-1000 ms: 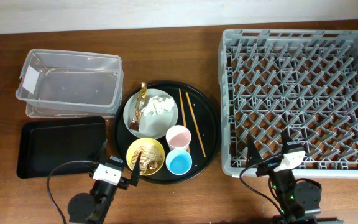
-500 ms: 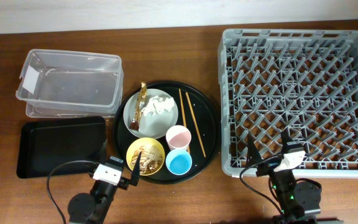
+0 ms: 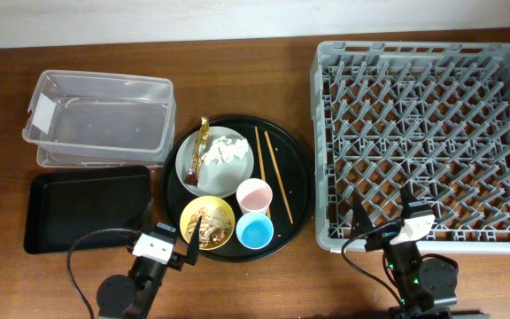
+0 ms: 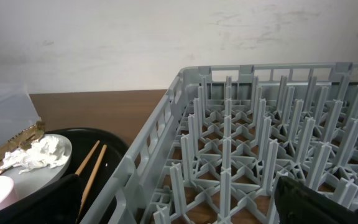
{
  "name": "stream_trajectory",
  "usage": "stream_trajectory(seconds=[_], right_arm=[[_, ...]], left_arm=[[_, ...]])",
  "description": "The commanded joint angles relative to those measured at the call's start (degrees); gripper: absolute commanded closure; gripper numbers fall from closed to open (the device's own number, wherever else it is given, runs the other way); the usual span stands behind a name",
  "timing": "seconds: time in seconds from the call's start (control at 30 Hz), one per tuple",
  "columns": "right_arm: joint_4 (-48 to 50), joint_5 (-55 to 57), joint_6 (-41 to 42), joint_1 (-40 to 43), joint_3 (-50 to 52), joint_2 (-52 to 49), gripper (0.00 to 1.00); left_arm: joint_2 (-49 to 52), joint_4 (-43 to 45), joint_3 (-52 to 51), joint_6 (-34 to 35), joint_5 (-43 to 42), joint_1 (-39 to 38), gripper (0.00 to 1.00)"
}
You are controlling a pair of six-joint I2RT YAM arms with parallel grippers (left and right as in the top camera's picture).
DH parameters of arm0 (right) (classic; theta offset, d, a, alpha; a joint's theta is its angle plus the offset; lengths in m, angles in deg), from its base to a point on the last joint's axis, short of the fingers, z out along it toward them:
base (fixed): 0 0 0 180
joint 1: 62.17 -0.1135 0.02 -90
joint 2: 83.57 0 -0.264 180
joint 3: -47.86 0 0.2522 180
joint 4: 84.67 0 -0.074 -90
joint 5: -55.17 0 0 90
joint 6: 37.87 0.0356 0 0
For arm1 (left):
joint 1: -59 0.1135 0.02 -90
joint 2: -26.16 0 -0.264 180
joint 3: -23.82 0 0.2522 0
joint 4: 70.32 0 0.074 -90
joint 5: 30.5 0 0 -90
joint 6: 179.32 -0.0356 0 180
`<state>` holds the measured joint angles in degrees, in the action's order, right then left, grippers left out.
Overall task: Sort waste into correct bins and load items into the dishwasher rack
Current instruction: 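Reach the left gripper toward the pink cup on the black tray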
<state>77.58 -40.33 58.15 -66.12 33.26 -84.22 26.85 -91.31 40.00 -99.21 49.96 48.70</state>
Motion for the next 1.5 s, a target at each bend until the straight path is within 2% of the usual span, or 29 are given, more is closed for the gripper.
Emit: stream_trajectory(seconds=[0.0,0.07,0.17,0.23,0.33,0.4,0.5,0.63,0.77,0.87,1.03,1.1,1.17,1.2,1.27,1.37,1.47], right_arm=[[0.2,-0.3,0.3,0.2,0.5,0.4,0.01],[1.7,-7.5,0.6,0.2,0.4,0.4,0.01],[-2.0,-16.9,0.7,0.2,-3.9,0.4,0.01],[-10.2,-17.7,0.9,0.2,-10.0,0.3,0.01],[-30.2,-13.8,0.8,0.2,-27.3,-1.4,0.01],[-41.2,-11.7,-0.3,0.2,-38.9,-5.1,0.01],[-54.4,-11.6,-1.3,0.2,-53.6,-13.4,0.01],[-63.9,-12.8,-1.2,0.2,-65.2,-22.2,0.01],[-64.2,-22.8,-1.1,0.2,-67.6,-23.0,0.01],[-64.2,-29.2,-1.1,0.2,-67.6,-23.0,0.01],[-64.8,-28.7,-1.1,0.2,-67.6,-23.0,0.01],[-65.7,-26.0,-1.1,0.2,-67.6,-23.1,0.02],[-68.3,-19.4,-1.0,0.2,-67.6,-24.2,0.01],[-69.2,-17.4,0.3,0.2,-67.6,-25.0,0.01],[-70.7,-17.2,2.0,0.2,-67.6,-27.1,0.01],[-70.8,-18.3,2.0,0.2,-67.6,-29.4,0.01],[-70.8,-18.7,2.0,0.2,-67.6,-30.0,0.01]], left_arm=[[-0.2,0.8,-0.3,-0.4,-7.8,0.2,0.01],[-0.2,2.6,-0.3,-0.5,-18.8,0.2,0.01],[-0.2,4.4,-0.1,-0.4,-23.9,0.3,0.01],[-0.2,8.2,1.0,3.7,-24.8,0.3,0.01],[-0.1,9.3,8.8,6.9,-25.2,0.3,0.0],[1.9,3.9,17.5,6.9,-25.1,0.3,0.0],[10.4,-10.6,32.0,6.9,-23.0,0.3,0.01],[25.5,-27.8,49.0,6.9,-23.1,0.3,0.01],[33.0,-33.3,55.7,6.9,-24.2,0.3,0.0],[33.3,-33.5,55.7,8.0,-30.0,0.3,0.0],[33.4,-34.2,55.7,8.4,-31.3,0.2,0.01],[34.4,-36.8,55.7,10.6,-28.7,0.2,0.01],[37.8,-40.8,55.7,10.8,-25.0,0.2,0.1],[40.0,-42.6,55.7,10.8,-24.3,0.1,0.11],[46.2,-46.4,55.7,12.5,-20.9,-2.0,0.22],[56.5,-47.5,55.7,15.0,-13.2,-9.6,0.35],[66.3,-45.7,55.8,19.7,-0.1,-19.6,0.36]])
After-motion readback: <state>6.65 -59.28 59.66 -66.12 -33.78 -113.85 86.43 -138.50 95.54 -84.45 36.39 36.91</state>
